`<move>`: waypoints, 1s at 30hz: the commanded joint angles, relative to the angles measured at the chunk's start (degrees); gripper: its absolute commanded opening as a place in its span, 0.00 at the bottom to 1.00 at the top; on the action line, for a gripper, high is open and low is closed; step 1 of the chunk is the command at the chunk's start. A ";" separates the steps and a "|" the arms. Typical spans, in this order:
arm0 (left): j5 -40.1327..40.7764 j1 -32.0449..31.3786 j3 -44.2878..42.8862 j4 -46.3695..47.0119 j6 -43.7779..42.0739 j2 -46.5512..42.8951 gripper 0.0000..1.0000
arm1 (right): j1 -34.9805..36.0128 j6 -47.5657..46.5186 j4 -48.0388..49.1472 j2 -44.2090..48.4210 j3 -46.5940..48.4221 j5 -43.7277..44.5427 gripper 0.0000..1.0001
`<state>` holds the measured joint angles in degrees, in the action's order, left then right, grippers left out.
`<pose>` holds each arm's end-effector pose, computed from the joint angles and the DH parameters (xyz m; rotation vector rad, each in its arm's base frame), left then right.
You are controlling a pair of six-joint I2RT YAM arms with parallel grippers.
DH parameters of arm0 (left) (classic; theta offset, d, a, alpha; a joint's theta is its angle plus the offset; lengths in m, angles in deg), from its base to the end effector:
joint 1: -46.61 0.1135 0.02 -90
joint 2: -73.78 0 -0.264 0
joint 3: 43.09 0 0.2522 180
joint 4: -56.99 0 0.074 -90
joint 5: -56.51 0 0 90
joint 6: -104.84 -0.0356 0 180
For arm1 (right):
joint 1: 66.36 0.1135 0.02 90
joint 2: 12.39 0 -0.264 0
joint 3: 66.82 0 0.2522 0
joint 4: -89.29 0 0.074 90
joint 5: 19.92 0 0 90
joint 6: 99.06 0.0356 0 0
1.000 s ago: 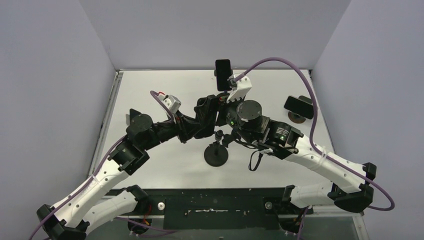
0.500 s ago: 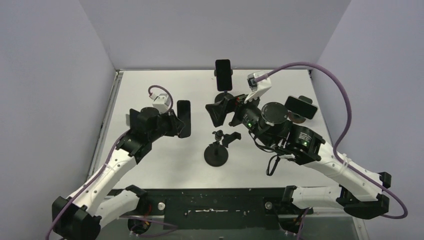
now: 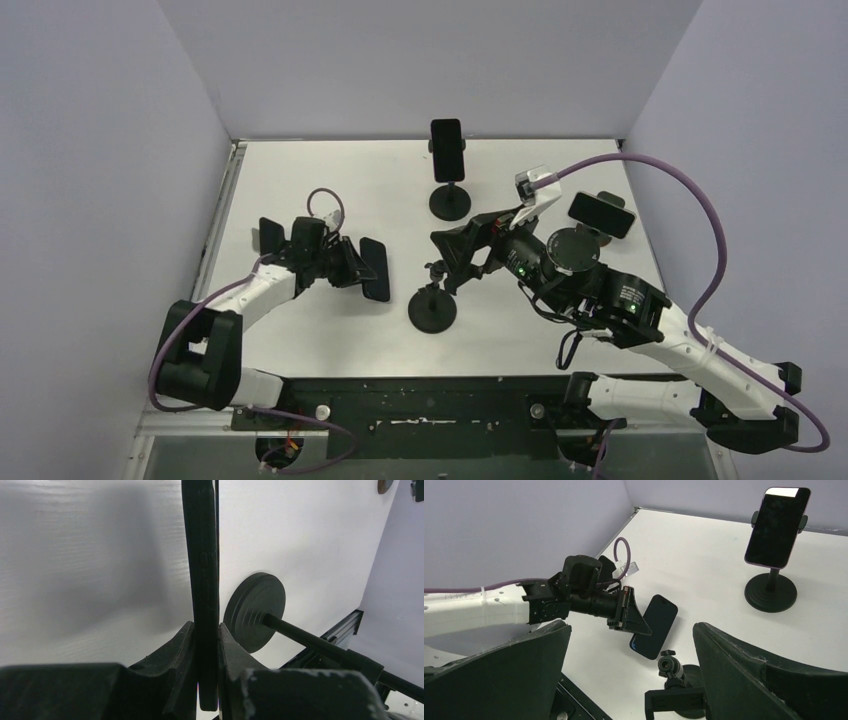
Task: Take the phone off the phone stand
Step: Place the phone at the center of the board.
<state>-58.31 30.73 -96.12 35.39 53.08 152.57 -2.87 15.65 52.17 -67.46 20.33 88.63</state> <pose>0.2535 -0.0877 0.1847 -0.2751 2.5036 -0.9373 0.0949 0.1648 0.4544 -0.3274 1.7025 0.8916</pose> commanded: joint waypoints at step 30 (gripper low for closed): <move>-4.78 2.26 -10.16 1.20 -4.72 17.65 0.15 | 0.52 5.44 2.72 5.13 -6.92 -0.39 1.00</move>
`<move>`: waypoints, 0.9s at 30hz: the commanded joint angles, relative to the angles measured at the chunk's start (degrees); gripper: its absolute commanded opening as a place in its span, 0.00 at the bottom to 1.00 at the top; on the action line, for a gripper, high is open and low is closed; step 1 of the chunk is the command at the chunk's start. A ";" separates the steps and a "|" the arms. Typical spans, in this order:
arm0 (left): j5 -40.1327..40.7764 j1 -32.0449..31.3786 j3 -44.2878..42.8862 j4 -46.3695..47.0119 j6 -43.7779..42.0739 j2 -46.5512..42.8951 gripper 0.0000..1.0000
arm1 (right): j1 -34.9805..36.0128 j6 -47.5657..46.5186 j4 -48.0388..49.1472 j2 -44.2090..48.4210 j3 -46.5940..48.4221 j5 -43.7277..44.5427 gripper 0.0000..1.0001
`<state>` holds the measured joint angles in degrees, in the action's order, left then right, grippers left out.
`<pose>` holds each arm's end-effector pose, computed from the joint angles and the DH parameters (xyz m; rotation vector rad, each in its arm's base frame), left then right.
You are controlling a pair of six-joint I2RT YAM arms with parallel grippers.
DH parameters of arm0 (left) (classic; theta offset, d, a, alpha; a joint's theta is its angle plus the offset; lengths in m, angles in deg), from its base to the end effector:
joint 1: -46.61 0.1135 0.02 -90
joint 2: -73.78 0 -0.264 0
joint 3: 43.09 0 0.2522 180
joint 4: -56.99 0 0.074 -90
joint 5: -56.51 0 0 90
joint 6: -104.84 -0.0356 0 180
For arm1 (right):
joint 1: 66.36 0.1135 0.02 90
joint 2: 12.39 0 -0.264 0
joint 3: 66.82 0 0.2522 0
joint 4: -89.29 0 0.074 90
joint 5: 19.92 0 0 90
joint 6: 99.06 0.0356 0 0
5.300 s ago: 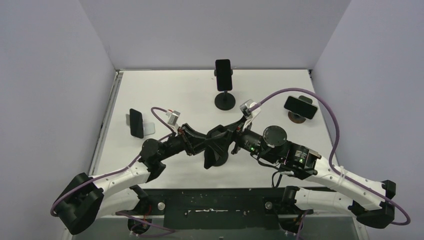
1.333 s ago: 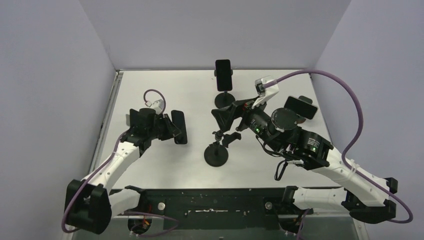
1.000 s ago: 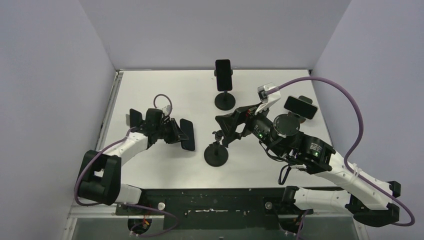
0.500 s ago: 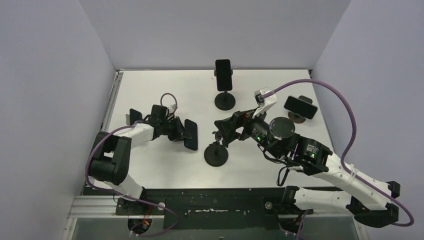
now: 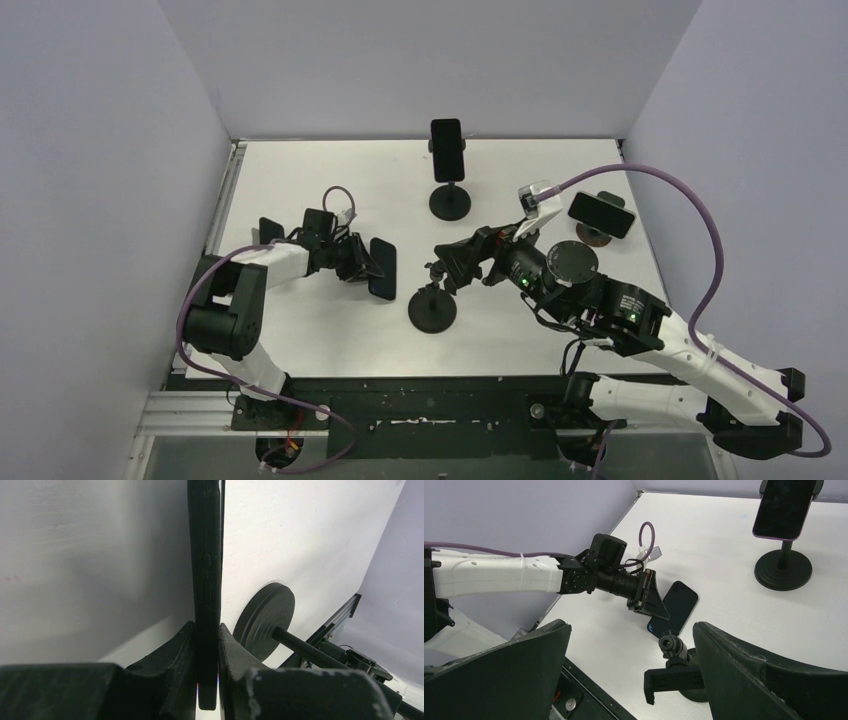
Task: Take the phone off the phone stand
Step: Place the phone at the center of the board.
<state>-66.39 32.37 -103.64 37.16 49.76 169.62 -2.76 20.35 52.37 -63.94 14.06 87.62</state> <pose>0.2978 -0.0955 0.1452 -0.2321 2.6312 -1.0499 0.0908 0.1589 0.4295 -0.2924 1.7661 0.9385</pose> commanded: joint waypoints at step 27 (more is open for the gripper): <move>9.72 2.29 -1.60 -4.08 -1.40 -3.62 0.42 | 0.44 1.98 -0.16 2.42 -1.09 2.79 1.00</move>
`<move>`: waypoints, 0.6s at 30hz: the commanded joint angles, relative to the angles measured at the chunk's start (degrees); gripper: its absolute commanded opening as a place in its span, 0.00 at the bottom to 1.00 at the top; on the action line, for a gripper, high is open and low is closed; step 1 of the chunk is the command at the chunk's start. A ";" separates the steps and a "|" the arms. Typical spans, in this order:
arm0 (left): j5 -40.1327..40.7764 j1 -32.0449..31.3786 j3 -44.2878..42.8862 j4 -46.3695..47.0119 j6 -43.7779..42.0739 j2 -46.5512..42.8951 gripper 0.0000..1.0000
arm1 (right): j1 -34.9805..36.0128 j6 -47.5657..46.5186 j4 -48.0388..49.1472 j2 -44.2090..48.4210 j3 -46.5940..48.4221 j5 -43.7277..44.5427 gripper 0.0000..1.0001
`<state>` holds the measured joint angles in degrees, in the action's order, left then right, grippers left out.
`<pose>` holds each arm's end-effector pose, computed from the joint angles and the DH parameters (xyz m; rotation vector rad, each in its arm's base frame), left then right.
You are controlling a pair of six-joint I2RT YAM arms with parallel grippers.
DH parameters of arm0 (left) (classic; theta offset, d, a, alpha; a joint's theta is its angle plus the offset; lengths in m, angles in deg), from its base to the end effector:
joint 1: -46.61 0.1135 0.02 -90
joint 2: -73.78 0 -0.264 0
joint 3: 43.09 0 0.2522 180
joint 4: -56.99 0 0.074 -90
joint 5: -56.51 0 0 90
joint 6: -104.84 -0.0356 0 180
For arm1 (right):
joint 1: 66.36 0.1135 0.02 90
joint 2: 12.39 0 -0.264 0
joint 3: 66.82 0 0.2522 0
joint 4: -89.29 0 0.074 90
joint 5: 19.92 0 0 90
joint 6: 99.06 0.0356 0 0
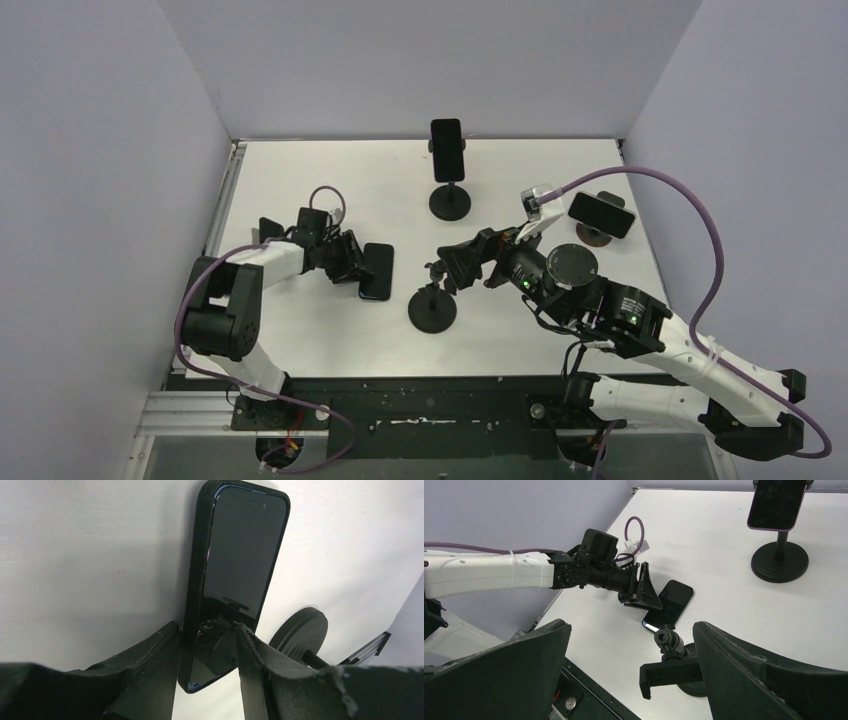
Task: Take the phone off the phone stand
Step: Place the phone at the center of the board.
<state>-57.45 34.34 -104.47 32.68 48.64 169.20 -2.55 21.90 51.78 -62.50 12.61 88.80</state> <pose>0.2997 -0.0800 0.1445 -0.3420 2.6609 -0.8199 0.0885 0.1540 0.4242 -0.2598 1.7811 0.9372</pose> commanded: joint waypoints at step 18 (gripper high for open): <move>14.21 -7.61 -4.64 -0.08 -6.79 -25.31 0.69 | 0.10 2.52 -12.70 4.07 -3.32 9.50 0.96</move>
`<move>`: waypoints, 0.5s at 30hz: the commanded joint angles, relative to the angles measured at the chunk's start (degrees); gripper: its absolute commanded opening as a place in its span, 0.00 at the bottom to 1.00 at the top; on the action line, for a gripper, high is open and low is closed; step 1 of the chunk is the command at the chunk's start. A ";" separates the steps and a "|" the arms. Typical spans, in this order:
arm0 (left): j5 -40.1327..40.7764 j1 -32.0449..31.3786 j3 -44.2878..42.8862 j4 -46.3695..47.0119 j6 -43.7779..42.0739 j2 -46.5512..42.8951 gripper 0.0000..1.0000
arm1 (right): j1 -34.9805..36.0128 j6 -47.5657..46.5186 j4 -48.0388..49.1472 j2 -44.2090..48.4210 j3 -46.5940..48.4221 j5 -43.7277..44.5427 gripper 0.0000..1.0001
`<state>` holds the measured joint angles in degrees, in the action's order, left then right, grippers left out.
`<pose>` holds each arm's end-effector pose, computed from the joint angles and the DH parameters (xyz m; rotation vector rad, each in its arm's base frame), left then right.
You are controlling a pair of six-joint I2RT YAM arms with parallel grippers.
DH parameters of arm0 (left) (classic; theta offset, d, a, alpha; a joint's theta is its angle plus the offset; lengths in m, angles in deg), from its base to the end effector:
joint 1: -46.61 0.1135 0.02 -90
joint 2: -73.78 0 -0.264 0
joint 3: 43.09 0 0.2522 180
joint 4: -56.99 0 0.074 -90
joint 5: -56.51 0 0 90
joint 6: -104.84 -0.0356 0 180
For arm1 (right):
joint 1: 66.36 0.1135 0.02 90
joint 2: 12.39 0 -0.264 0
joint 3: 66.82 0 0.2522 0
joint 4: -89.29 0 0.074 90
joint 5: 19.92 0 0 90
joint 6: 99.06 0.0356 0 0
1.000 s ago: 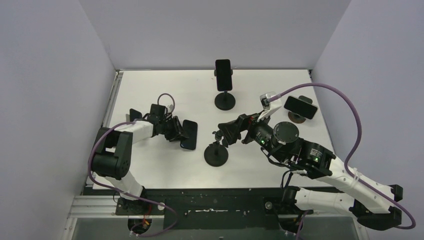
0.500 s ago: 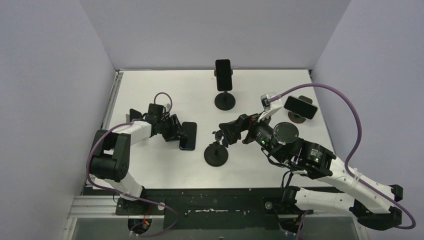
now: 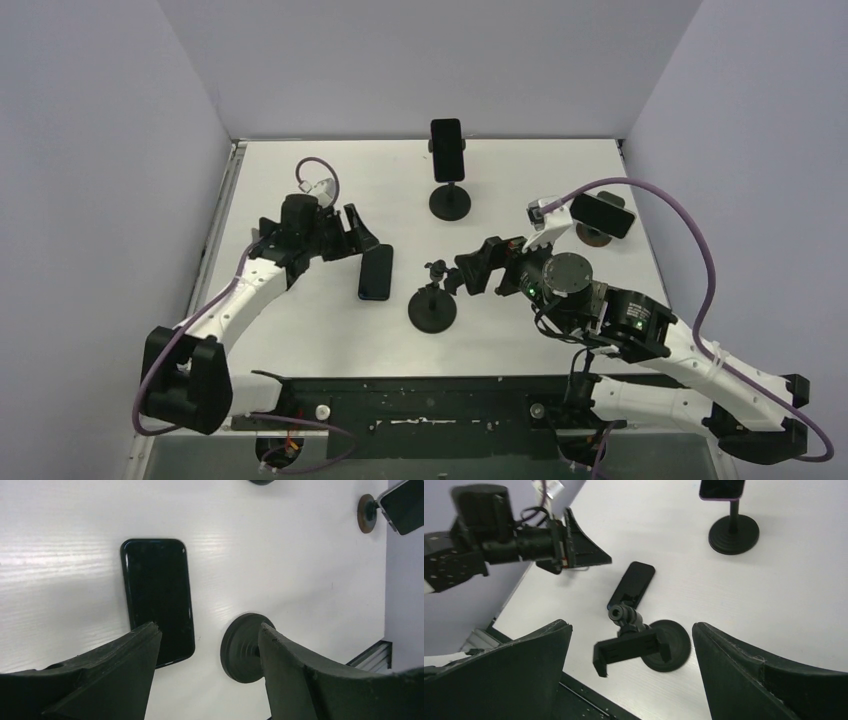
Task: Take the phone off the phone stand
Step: Place the phone at the center of the board, then pick up the phone stand at the center of the board.
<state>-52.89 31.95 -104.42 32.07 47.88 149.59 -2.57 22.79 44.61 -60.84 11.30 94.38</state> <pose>0.2704 -0.0830 0.2381 -0.1869 2.3382 -0.8124 0.0868 0.1432 0.4083 -0.2160 1.8697 0.7873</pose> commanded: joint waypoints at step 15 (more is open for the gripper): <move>11.37 -10.46 9.37 19.76 -8.87 -23.80 0.67 | 0.12 -4.08 -5.90 3.62 -5.93 0.57 0.58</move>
<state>-41.41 21.55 -96.95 46.41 40.84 128.72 -2.57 22.05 38.54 -54.94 4.09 94.71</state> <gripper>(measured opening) 0.667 0.588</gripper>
